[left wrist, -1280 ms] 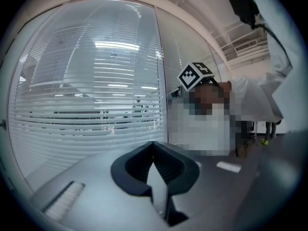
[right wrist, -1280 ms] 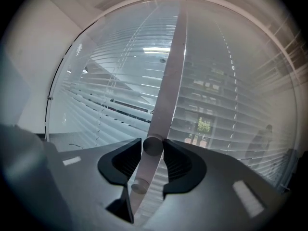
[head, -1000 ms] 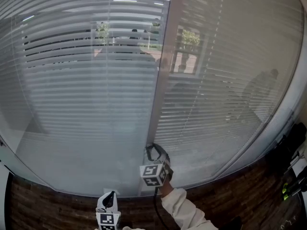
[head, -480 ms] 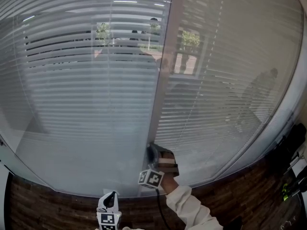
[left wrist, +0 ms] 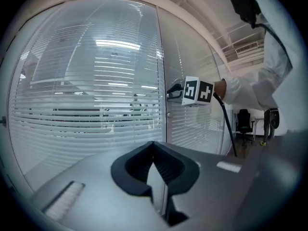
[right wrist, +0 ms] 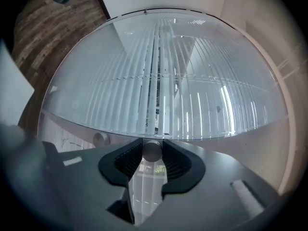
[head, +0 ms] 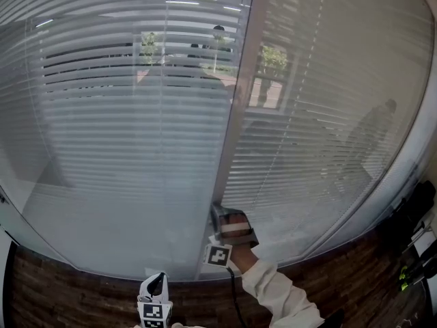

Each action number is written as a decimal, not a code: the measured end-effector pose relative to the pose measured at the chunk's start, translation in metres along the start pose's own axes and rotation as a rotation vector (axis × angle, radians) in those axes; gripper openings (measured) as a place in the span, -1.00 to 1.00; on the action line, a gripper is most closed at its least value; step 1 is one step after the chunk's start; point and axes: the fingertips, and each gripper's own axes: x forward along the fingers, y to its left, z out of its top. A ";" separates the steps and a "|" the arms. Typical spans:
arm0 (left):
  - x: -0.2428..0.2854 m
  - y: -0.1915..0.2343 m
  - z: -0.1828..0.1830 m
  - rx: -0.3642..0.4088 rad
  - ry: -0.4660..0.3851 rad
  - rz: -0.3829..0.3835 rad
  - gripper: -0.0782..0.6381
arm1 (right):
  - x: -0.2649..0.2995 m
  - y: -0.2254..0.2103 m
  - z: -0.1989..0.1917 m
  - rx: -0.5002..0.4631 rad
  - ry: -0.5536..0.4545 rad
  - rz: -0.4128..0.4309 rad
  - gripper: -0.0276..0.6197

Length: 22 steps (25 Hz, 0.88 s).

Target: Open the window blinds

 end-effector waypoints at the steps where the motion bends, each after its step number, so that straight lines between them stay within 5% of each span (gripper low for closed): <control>1: 0.000 0.000 0.000 0.001 -0.001 0.000 -0.78 | 0.000 0.001 0.000 -0.023 0.000 -0.001 -0.51; 7: -0.001 0.000 -0.001 0.007 -0.011 0.003 -0.78 | 0.002 0.009 0.001 -0.153 -0.008 0.014 -0.50; 13: -0.002 0.001 -0.002 0.006 -0.005 0.015 -0.78 | 0.001 0.007 0.000 -0.133 -0.002 -0.001 -0.51; 22: -0.004 -0.001 -0.001 -0.001 0.002 0.005 -0.78 | -0.001 -0.009 0.002 0.212 0.003 0.000 -0.52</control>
